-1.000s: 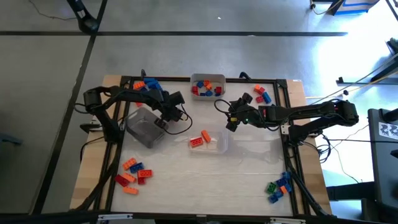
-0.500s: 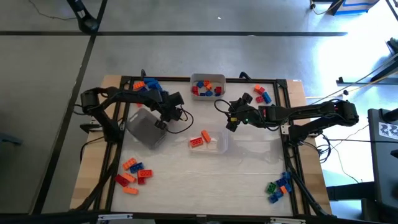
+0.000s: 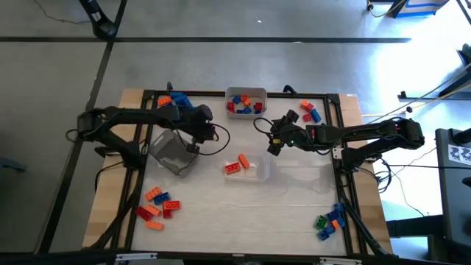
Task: Sort blocks by size
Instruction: Put the big orange game piece into the transparent bin
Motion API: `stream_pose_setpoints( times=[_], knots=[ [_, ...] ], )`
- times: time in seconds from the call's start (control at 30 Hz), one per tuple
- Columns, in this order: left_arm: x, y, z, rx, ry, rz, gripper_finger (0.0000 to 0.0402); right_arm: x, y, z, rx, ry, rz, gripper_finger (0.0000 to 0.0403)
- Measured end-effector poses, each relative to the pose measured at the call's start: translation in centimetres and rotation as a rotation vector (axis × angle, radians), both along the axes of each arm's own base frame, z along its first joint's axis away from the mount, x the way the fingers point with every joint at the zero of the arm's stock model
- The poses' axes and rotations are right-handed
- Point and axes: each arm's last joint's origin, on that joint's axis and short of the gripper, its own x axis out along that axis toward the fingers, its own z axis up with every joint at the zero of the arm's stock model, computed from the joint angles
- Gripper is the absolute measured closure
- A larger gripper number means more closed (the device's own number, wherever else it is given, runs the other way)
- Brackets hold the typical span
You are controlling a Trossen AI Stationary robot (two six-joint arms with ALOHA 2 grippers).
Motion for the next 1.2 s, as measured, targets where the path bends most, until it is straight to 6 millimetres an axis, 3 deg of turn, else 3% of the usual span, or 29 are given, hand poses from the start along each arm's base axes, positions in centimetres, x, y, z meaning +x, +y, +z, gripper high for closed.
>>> stream_pose_setpoints(
  times=[0.2, 0.37, 0.8, 1.03, 1.2],
  knots=[
    [0.8, -1.9, 2.7, -0.15, -0.266, -0.067, 0.0312, 0.0, 0.0, 0.0, 0.0, 0.0, 0.0, 0.0142],
    [2.3, -3.4, 3.4, -0.254, -0.404, -0.175, 0.0317, 0.0, 0.0, 0.0, 0.0, -0.001, 0.0, 0.0142],
    [6.3, -5.3, -0.3, -0.306, -0.43, -0.262, 0.0314, 0.0, 0.0, 0.0, 0.007, -0.006, 0.008, 0.0142],
    [6.5, -5.1, -0.5, -0.334, -0.438, -0.229, 0.0292, 0.1, 0.1, 0.0, 0.013, -0.009, 0.015, 0.0142],
    [6.7, -5.1, -0.2, -0.37, -0.469, -0.181, 0.0251, 0.1, 0.1, 0.0, 0.043, -0.02, 0.024, 0.0142]
  ],
)
